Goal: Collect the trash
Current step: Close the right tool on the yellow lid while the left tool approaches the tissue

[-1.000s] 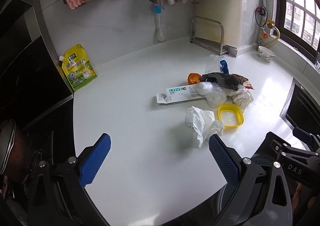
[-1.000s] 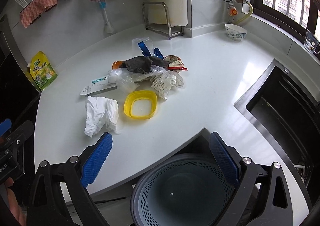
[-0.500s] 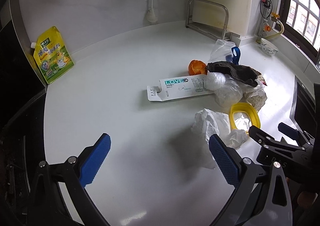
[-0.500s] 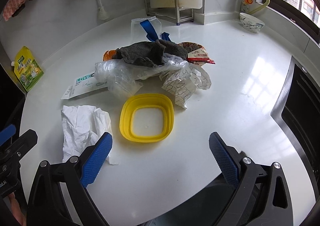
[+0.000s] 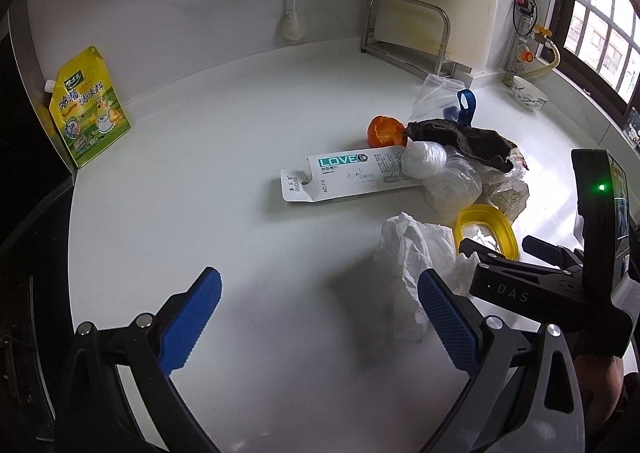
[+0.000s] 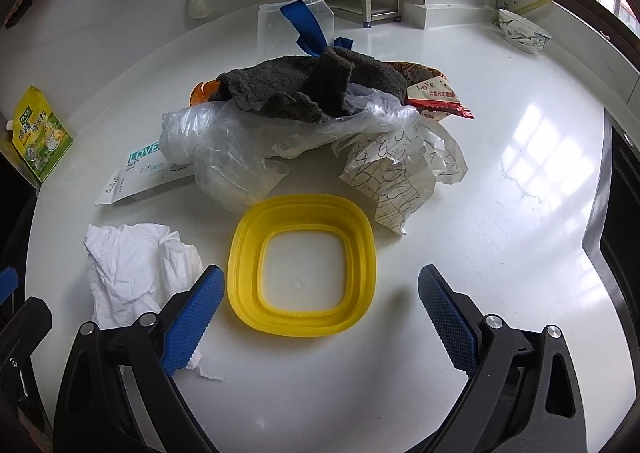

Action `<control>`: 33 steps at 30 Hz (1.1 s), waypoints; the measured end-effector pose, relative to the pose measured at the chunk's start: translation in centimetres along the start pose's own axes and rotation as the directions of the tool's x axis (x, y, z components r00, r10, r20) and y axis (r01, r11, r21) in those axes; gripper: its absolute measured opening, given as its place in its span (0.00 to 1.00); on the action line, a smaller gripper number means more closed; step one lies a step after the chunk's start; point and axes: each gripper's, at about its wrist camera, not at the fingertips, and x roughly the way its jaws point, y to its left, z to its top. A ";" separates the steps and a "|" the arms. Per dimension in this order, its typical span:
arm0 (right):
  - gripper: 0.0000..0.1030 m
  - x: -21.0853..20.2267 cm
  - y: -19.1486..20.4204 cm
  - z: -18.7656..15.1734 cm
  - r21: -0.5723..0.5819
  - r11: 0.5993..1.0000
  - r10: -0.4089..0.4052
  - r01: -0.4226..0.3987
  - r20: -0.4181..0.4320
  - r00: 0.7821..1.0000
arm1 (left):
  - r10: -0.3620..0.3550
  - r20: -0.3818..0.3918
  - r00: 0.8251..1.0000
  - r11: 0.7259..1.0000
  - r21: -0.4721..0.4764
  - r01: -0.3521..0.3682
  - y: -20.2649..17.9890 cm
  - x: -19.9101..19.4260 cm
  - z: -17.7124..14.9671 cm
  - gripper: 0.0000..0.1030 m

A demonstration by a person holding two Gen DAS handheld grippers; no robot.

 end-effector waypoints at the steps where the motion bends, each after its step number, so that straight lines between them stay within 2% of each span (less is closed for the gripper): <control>1: 0.90 0.1 0.1 0.1 -0.002 1.000 -0.008 0.008 -0.001 1.000 | -0.002 -0.001 1.000 1.000 -0.001 0.002 0.0 0.1 0.0 0.94; 11: 0.89 0.8 0.5 0.2 -0.032 0.998 -0.053 0.054 0.011 0.999 | -0.015 -0.013 1.000 1.000 0.001 0.015 -0.5 0.5 -0.2 0.94; 12: 0.87 0.7 0.7 0.1 -0.037 0.998 -0.057 0.058 0.018 0.998 | -0.016 -0.013 1.000 1.000 0.000 0.016 -0.5 0.5 -0.2 0.94; 14: 0.69 0.4 0.8 0.0 -0.043 0.998 -0.044 0.046 0.032 0.999 | -0.020 -0.015 1.000 1.000 0.000 0.020 -0.7 0.5 -0.3 0.94; 15: 0.67 0.3 0.9 0.0 -0.047 0.997 -0.053 0.055 0.036 0.998 | -0.021 -0.016 1.000 1.000 0.000 0.021 -0.8 0.6 -0.3 0.94; 23: 0.66 -1.2 -0.5 -0.8 -0.002 1.000 -0.008 0.008 0.060 0.998 | -0.042 -0.027 0.999 0.999 0.002 0.042 -2.1 0.8 -0.3 0.94; 33: 0.66 -3.8 -5.2 -3.1 0.091 0.995 -0.051 0.045 0.065 0.997 | -0.050 -0.034 0.998 0.999 0.006 0.050 -4.7 2.4 0.3 0.94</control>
